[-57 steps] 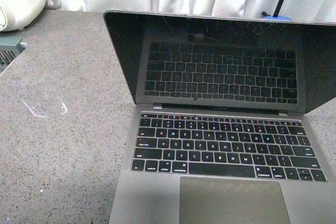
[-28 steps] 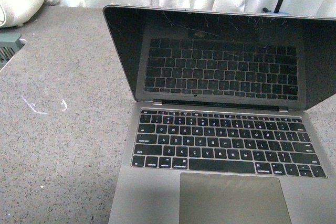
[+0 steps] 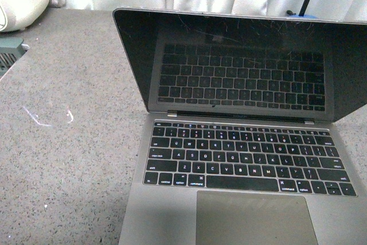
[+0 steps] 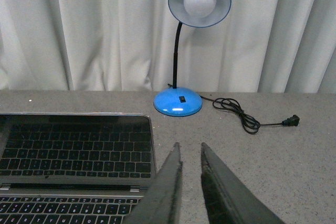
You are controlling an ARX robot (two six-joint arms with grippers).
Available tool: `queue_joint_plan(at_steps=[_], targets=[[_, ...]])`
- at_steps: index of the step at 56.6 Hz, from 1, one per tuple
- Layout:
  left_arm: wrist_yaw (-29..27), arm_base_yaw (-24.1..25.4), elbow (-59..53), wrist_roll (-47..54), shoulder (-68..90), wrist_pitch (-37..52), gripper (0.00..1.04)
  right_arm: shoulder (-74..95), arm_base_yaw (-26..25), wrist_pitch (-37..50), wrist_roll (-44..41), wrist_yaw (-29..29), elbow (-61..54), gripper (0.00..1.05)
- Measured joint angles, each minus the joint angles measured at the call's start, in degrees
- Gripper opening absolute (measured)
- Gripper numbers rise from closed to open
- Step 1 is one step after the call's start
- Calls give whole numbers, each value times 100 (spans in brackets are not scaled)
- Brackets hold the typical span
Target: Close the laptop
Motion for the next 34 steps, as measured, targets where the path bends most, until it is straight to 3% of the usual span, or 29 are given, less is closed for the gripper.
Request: queue_joint_plan(at_steps=[2, 7, 11, 14, 25, 34], targets=[[4, 0, 0, -11, 0, 0, 4, 0, 0, 0, -7, 0, 0, 1], [-9, 0, 0, -2, 0, 2, 4, 0, 0, 0, -4, 0, 0, 1], [-1296, -490, -142, -297, -61, 1056, 4, -7, 92, 221, -94, 291, -17, 1], [-1552, -660, -157, -369, -66, 1429, 4, 28, 334, 909, -374, 901, -70, 1], [-1532, -708, -160, -507, -66, 1473, 4, 455, 798, 2581, -1097, 1978, -79, 1], [-1272, -595, -13, -719, 173, 1453, 4, 881, 538, 3626, -1268, 2068, -79, 1]])
